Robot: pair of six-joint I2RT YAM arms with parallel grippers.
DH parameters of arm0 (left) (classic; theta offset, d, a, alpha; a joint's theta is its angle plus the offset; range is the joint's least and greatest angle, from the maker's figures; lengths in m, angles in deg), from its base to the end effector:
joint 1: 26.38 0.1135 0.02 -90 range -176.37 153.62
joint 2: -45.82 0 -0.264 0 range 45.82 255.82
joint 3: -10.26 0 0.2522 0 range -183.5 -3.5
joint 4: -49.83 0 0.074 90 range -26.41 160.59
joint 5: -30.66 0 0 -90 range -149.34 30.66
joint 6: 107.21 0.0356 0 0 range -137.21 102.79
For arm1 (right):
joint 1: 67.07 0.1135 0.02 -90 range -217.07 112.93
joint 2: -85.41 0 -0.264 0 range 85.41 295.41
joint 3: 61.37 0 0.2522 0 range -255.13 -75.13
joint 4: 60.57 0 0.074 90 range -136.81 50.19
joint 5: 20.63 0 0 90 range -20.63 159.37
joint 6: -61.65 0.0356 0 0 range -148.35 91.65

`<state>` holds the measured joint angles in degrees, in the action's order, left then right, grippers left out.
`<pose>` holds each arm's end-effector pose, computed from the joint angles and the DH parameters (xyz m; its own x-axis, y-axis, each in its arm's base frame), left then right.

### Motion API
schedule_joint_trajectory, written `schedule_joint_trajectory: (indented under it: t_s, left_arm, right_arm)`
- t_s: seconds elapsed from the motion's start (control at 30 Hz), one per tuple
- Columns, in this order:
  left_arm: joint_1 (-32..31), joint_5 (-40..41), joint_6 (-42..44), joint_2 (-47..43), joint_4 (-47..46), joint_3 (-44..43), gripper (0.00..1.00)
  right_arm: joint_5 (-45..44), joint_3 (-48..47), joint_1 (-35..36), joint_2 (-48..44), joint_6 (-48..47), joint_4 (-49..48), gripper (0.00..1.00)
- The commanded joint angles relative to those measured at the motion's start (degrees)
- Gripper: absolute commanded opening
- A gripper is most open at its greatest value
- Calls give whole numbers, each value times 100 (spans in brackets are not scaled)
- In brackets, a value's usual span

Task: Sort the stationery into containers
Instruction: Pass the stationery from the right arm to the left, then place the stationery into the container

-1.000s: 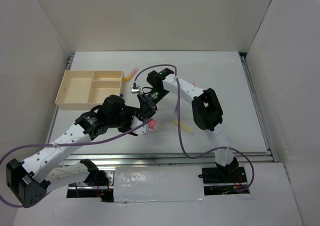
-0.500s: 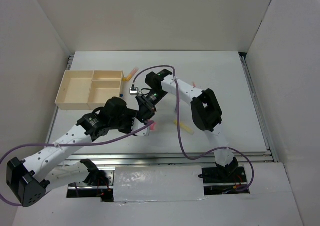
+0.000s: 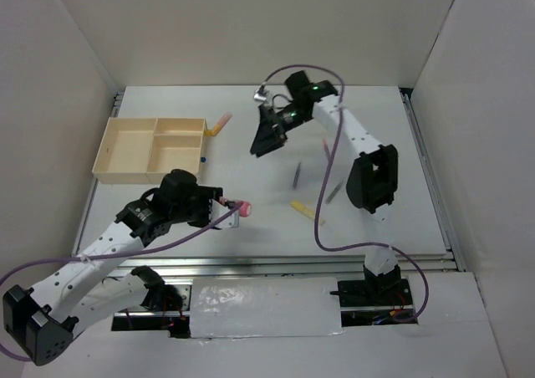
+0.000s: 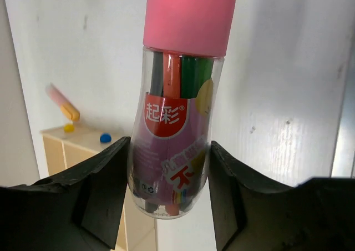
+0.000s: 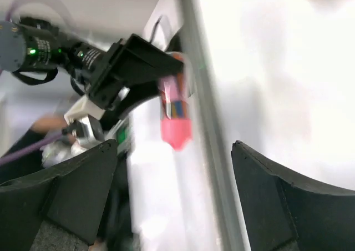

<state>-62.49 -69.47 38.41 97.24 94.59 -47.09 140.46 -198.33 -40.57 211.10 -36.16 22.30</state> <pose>0.1507 -0.1177 0.2776 0.2841 0.7984 -0.5309 0.8082 0.0985 0.5807 0.3862 0.2302 0.2960 -0.7853 -0.4408 -0.4347 -0.5234 0.0978 0.8464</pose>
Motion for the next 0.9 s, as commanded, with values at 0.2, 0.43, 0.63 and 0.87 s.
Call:
schedule_joint_trajectory:
  t_s: [0.2, 0.43, 0.63, 0.87]
  left_arm:
    - [2572, -1288, 687, 1236, -579, -1296, 0]
    - [4234, -2054, 1047, 3329, -173, -3716, 0]
    - [4455, -1817, 1854, 4270, -296, -4306, 0]
    - [4745, -2020, 2743, 4956, -306, -4728, 0]
  right_arm:
    - [-332, 1834, -1665, -1494, 1275, -2279, 88]
    - [-482, 2458, -1991, -1802, 1177, -2410, 87]
    - [-491, 2423, -2008, -1741, 1133, -2384, 87]
    - [-543, 2511, -2000, -1670, 1036, -2340, 87]
